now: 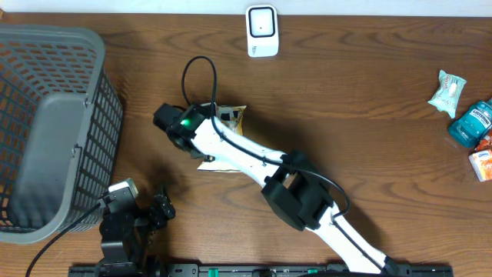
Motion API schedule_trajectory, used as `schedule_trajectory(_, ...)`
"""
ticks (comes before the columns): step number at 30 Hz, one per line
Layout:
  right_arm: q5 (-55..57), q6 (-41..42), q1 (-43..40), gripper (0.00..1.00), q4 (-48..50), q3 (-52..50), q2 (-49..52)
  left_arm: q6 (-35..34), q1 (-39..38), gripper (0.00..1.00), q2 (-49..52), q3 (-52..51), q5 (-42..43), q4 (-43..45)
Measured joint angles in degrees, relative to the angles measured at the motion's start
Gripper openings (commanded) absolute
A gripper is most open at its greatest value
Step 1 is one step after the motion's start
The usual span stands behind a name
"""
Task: Scan the item barcode
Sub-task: 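Reach the right gripper to the yellow snack bag and grasp it, then lift the yellow snack bag and turn it toward the scanner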
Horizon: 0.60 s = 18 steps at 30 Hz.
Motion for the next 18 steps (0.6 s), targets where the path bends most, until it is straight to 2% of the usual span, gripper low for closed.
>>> schedule_trajectory(3, -4.92, -4.02, -1.81, 0.01, -1.33, -0.02, -0.76, 0.00, 0.00, 0.91, 0.00, 0.00, 0.00, 0.00)
schedule_trajectory(6, -14.75, -11.69, -5.16, 0.01, -2.84, -0.26, -2.12, 0.00, 0.00, 0.91, 0.00, 0.00, 0.00, 0.00)
schedule_trajectory(10, -36.72, -30.10, -11.34, 0.01, -7.85, -0.94, -4.44, 0.00, 0.00, 0.91, 0.00, 0.00, 0.00, -0.02)
schedule_trajectory(12, -49.86, -44.46, -15.17, 0.01, -15.78, -1.09, -5.75, 0.00, 0.00, 0.91, 0.00, 0.00, 0.02, 0.00)
schedule_trajectory(15, -62.49, -60.89, -19.08, 0.01, -26.95, -1.81, -6.93, 0.00, 0.00, 0.91, 0.00, 0.00, 0.00, 0.00)
schedule_trajectory(18, -69.16, -67.78, -21.73, 0.01, -27.06, -2.47, -7.39, 0.00, 0.00, 0.91, 0.00, 0.00, 0.02, 0.00)
